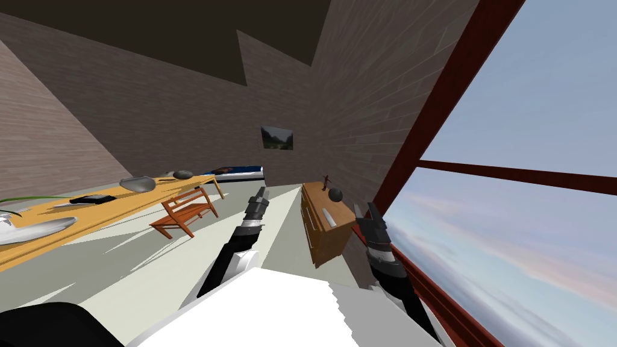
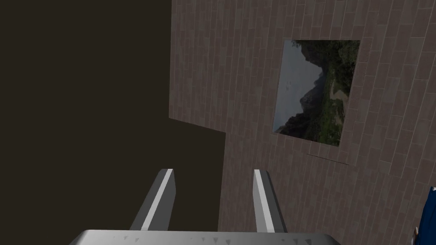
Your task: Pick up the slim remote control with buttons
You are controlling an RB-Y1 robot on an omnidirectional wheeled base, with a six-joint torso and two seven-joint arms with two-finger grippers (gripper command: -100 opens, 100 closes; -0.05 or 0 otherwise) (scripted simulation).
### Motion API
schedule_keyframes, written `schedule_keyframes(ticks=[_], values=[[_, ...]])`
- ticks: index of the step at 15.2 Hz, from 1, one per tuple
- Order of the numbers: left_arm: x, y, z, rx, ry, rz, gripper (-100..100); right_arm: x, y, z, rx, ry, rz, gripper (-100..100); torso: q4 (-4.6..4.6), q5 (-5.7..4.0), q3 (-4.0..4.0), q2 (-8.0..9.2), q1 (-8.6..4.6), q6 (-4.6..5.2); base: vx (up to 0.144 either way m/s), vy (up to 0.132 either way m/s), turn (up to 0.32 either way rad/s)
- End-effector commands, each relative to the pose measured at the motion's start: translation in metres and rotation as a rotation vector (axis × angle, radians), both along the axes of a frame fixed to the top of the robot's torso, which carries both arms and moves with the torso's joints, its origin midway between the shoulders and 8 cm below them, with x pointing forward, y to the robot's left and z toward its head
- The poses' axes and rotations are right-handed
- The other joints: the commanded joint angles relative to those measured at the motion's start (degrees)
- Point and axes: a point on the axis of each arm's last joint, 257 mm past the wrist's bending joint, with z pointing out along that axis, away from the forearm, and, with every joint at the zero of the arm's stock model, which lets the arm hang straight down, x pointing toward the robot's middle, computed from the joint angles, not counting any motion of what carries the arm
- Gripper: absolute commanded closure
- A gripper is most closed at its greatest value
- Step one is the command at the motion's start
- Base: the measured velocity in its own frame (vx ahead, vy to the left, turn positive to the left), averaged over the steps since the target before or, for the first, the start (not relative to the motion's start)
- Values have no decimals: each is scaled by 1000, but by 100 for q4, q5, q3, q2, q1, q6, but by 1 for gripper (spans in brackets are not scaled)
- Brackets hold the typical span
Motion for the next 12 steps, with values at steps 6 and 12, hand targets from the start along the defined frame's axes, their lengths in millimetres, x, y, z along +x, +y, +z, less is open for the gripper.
schedule_keyframes(ticks=[6,12], values=[[0,0,0,0,0,0,0,7,25,-74,-109,177,102,-100,-2,2,-4,-7,11,-1,25,84,80],[0,0,0,0,0,0,0,2,36,-129,-185,303,165,-100,-2,2,-6,-10,9,0,29,68,74]])
